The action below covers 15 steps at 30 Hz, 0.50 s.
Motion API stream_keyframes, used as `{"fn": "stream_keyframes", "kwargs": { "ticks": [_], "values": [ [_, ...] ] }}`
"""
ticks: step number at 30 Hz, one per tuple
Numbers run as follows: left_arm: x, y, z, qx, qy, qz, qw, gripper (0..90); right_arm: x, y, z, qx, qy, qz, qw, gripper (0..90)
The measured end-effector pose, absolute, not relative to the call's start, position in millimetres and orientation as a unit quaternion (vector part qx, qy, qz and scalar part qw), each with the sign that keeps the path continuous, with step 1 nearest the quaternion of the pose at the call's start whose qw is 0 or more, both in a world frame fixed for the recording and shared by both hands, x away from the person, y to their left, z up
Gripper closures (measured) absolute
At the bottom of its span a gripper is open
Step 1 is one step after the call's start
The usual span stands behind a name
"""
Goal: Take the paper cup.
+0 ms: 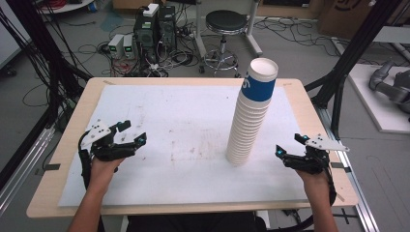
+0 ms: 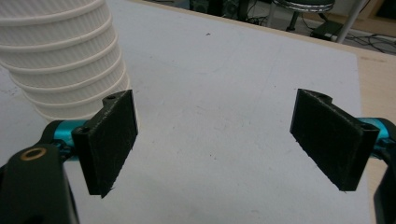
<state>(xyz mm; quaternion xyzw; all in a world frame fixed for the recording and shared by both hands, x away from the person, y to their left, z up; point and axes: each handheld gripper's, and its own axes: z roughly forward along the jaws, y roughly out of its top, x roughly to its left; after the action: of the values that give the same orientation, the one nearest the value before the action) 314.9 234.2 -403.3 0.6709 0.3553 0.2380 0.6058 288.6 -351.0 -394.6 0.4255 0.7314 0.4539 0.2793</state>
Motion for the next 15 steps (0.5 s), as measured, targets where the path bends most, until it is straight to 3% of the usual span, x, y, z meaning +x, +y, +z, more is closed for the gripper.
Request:
{"fn": "stream_keyframes", "kwargs": {
  "ticks": [8, 15],
  "values": [
    [317, 232, -405, 0.675, 0.359, 0.234, 0.601, 17.3, 289, -351, -397, 0.423, 0.735, 0.454, 0.274, 15.0],
    [323, 230, -406, 0.676, 0.364, 0.225, 0.6, 17.3, 289, -353, -386, 0.432, 0.719, 0.494, 0.228, 15.0]
  ]
}}
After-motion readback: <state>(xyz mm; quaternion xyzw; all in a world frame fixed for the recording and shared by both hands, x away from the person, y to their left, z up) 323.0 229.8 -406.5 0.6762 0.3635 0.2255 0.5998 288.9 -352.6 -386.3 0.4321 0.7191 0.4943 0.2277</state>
